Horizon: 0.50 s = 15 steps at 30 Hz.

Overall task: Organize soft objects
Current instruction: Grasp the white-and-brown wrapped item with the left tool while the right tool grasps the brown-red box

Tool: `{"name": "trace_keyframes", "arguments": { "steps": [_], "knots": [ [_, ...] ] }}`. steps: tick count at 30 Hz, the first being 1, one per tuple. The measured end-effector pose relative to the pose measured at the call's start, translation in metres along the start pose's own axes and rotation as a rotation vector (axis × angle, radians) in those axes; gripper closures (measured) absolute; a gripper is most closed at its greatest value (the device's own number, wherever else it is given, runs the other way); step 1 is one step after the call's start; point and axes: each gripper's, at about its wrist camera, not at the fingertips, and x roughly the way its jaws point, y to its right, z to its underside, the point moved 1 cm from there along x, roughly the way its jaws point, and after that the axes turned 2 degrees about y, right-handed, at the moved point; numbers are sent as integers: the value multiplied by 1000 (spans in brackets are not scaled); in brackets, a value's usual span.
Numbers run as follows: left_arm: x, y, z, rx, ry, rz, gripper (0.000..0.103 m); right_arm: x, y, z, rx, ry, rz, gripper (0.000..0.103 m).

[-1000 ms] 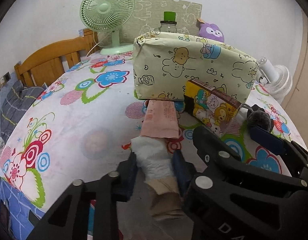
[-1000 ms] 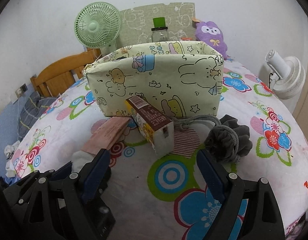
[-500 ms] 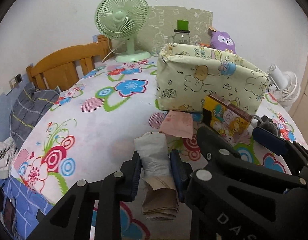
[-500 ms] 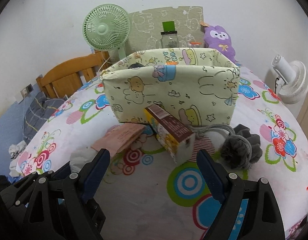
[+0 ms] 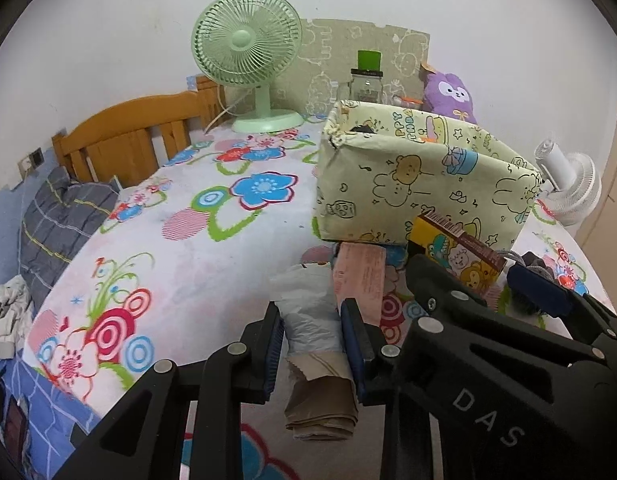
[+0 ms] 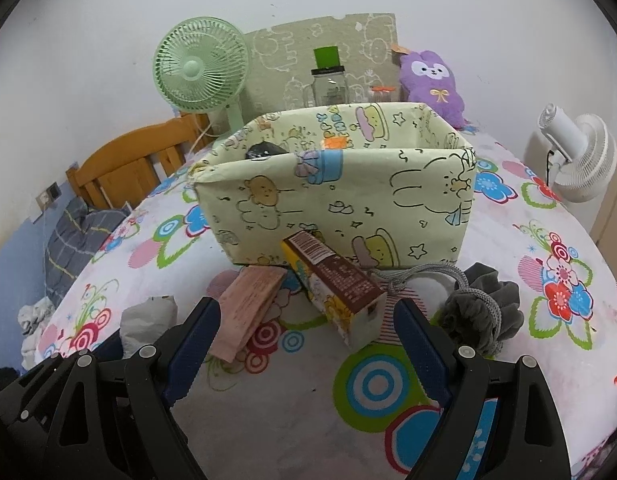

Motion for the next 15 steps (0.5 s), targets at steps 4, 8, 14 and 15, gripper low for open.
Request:
{"name": "trace_keyframes", "arguments": {
  "steps": [4, 8, 14, 15],
  "knots": [
    [8, 6, -4, 6, -7, 19, 75, 6, 6, -4, 6, -7, 9, 13],
    [16, 11, -8, 13, -15, 31, 75, 14, 12, -9, 6, -23, 6, 19],
    [28, 15, -11, 24, -35, 41, 75, 28, 16, -12, 1, -56, -39, 35],
    [30, 16, -12, 26, -40, 42, 75, 30, 17, -13, 1, -63, -42, 38]
  ]
}}
